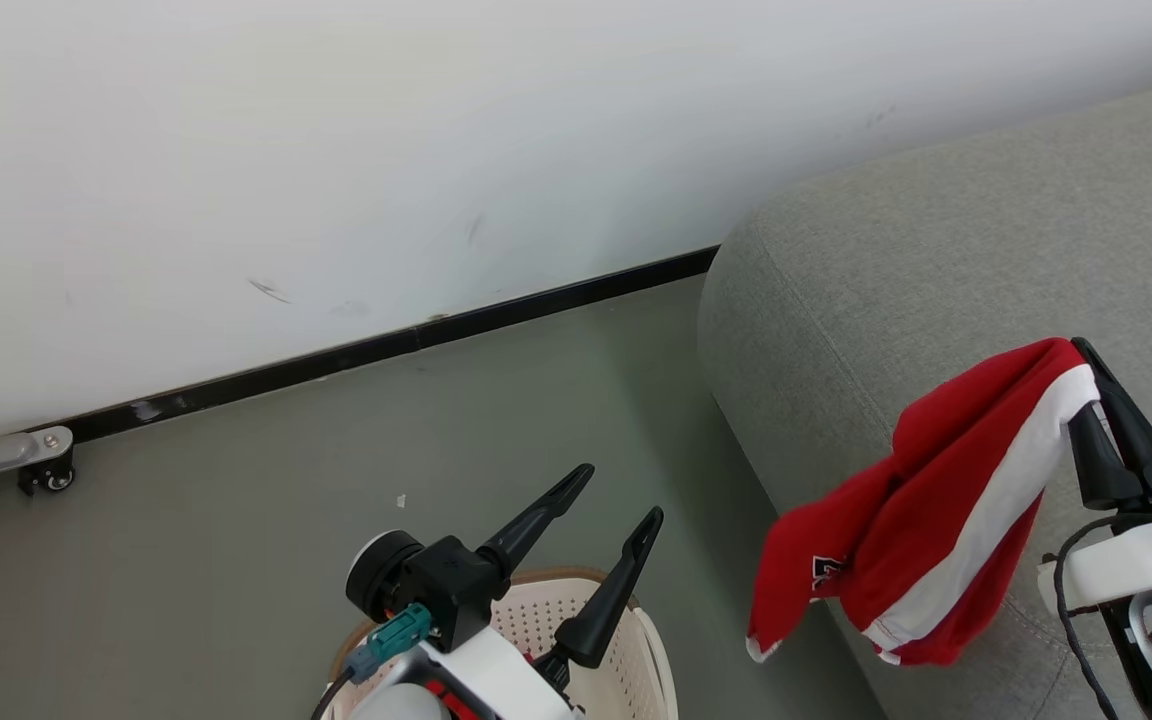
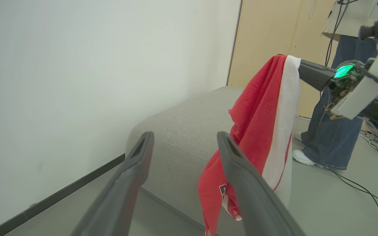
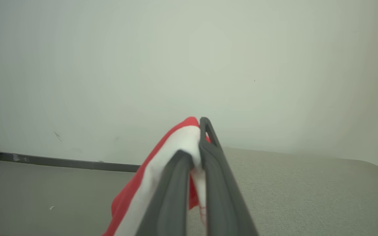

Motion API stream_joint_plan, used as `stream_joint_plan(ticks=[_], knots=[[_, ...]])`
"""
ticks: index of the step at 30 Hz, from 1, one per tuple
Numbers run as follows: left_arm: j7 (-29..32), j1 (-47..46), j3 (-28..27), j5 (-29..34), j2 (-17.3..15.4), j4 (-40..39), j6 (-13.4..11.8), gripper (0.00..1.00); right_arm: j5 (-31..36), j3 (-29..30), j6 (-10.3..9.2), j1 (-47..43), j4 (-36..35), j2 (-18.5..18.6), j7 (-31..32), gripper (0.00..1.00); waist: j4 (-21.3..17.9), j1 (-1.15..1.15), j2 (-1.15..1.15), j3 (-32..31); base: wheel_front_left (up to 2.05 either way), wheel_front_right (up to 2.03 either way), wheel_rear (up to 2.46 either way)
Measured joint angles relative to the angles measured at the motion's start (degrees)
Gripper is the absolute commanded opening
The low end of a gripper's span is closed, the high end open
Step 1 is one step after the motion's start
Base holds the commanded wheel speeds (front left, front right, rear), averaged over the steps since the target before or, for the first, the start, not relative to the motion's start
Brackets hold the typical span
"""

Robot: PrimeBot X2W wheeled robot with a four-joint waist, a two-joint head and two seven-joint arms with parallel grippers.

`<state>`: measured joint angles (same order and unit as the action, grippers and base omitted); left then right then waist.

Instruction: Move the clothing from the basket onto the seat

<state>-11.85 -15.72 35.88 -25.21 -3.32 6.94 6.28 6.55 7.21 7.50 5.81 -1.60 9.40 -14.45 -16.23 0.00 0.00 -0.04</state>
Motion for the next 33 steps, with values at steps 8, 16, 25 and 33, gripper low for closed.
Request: stream_joint_plan(ticks=[8, 16, 25, 33], knots=[[-0.4, 1.2, 0.2, 0.0, 0.0, -0.1, -0.1, 1.00, 0.0, -1.0, 0.00, 0.0, -0.4, 0.2, 0.0, 0.00, -2.0, 0.00, 0.00, 0.5, 0.00, 0.00, 0.00], [-0.7, 1.2, 1.3, 0.4, 0.0, -0.5, -0.1, 1.00, -4.1, -2.9, 0.01, 2.5, 1.5, 3.0, 0.3, 0.00, -1.3, 0.00, 0.00, 1.5, 0.00, 0.00, 0.00], [-0.5, 1.2, 1.8, 1.6, 0.0, -1.8, -0.6, 1.00, -8.1, -1.2, 0.00, 19.9, 4.3, 12.3, 5.3, 0.00, -0.1, 0.00, 0.00, 3.3, 0.00, 0.00, 0.00], [0.7, 0.7, 1.9, 3.2, -0.3, -3.9, -1.2, 1.00, -11.4, 3.2, 0.01, 29.8, 10.8, 17.1, 9.3, 0.00, 0.9, 0.00, 0.00, 5.7, 0.00, 0.00, 0.00]])
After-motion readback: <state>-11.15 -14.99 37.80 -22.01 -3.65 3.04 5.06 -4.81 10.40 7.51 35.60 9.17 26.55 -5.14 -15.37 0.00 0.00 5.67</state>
